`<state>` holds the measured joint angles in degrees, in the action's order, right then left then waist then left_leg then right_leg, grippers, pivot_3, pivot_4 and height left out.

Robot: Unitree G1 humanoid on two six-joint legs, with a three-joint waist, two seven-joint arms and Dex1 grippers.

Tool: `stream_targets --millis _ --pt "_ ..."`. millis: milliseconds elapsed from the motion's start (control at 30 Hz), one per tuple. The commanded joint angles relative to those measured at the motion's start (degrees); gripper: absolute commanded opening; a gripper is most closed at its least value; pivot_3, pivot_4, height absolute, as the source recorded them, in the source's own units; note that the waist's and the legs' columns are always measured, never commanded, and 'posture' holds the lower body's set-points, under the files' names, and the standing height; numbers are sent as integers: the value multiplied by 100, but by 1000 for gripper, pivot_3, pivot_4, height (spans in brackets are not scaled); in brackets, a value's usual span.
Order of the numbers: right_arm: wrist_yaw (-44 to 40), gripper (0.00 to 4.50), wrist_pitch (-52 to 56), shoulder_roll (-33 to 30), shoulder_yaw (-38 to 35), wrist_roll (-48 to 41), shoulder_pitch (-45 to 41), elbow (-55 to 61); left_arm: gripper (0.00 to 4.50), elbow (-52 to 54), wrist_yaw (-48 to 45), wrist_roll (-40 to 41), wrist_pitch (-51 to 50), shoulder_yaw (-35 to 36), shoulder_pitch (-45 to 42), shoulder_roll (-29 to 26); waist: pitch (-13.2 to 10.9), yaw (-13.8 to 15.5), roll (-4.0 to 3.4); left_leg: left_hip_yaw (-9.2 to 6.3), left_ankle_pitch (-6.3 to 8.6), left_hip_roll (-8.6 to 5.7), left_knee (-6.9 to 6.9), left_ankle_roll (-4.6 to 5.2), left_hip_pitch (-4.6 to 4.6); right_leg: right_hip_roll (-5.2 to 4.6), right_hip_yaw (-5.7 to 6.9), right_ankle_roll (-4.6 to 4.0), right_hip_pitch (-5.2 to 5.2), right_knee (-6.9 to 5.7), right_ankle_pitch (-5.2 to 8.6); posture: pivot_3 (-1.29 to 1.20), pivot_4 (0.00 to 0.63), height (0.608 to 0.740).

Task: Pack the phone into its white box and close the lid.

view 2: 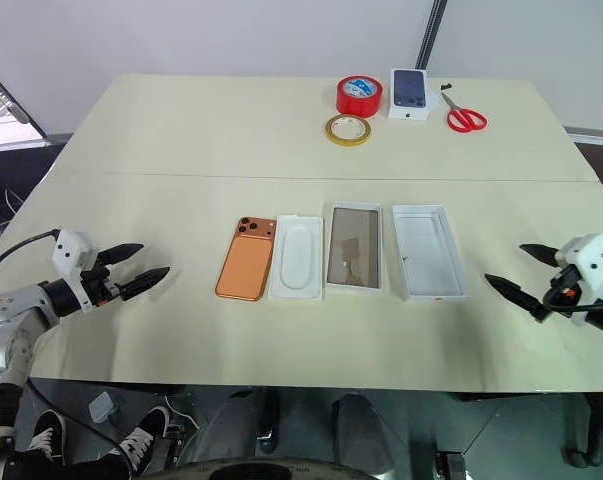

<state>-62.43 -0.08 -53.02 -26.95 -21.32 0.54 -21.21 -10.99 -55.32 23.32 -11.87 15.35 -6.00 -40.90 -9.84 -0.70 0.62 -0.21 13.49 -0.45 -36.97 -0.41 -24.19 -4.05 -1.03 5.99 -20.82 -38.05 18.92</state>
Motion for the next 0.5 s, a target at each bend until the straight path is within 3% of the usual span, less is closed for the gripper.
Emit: stream_targets --millis 33,500 --pt "-100 4500 -226 -122 -141 -8 -53 -186 4445 170 70 53 185 184 -65 2 1 -4 -2 0 0 0 1 0 0 0 0 0 0 0 0 0 150 740" --pt "152 4500 -126 113 219 23 -261 274 4445 446 -168 115 357 29 -297 11 2 -4 -5 1 0 -1 4 -1 -4 -3 -1 0 -5 2 0 0 150 740"
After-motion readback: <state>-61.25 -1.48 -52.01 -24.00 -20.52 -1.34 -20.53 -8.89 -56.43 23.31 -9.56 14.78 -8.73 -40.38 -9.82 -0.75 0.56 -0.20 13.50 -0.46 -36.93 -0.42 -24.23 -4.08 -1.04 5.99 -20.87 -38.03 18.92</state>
